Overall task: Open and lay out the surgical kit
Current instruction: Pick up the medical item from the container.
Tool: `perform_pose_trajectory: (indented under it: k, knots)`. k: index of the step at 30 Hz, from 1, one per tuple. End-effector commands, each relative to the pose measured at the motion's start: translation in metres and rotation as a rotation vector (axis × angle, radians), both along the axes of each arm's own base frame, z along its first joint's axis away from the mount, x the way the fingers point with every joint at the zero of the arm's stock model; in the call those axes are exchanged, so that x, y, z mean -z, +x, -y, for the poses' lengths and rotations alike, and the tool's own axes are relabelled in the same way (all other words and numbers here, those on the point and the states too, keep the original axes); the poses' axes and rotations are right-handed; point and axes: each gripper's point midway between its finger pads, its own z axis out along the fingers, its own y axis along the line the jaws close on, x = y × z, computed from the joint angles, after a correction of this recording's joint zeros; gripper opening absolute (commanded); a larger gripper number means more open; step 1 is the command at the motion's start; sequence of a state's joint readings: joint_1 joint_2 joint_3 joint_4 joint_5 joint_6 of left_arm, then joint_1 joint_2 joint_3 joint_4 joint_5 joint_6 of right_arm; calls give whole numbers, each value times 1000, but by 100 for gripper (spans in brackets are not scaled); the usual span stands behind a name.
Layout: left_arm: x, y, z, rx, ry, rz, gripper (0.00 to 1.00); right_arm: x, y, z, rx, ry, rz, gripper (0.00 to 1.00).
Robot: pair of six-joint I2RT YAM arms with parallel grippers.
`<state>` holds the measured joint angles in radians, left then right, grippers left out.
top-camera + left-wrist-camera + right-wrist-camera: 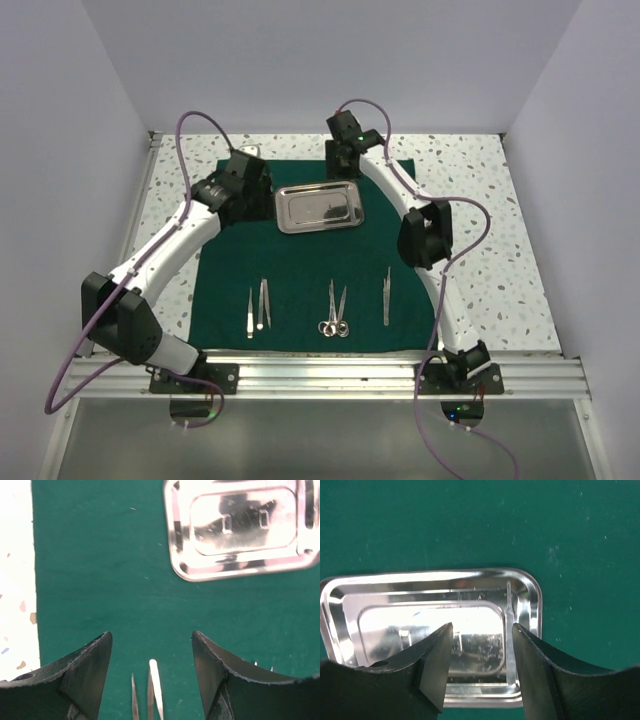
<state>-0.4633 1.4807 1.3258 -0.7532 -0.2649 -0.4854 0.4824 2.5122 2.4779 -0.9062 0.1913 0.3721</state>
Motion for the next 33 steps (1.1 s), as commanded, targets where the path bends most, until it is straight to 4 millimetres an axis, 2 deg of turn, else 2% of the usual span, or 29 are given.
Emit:
perform_pose_trajectory:
  k: [1, 3, 8, 13, 20, 24, 25, 29, 33]
  knots:
    - [-14, 6, -21, -40, 14, 35, 69, -11, 23, 8, 16, 8, 63, 54]
    - [-13, 9, -28, -87, 0, 6, 69, -3, 26, 17, 35, -4, 56, 52]
    - [-5, 15, -23, -72, -32, -16, 68, 21, 31, 26, 56, -11, 22, 51]
    - [-1, 23, -28, -75, -10, -31, 68, 29, 35, 25, 64, 2, 18, 50]
    - [5, 31, -28, -56, -9, -49, 66, 35, 28, 25, 63, -26, 0, 49]
    - [8, 32, -32, -52, -6, -55, 66, 19, 32, 32, 99, -61, 51, 49]
    - [9, 32, -34, -53, -7, -57, 66, 6, 37, 33, 112, -55, 89, 49]
    - [15, 34, -36, -40, -12, -60, 66, -15, 41, 40, 154, -95, 161, 49]
    - [20, 35, -39, -35, -22, -66, 66, -18, 39, 32, 140, -92, 165, 48]
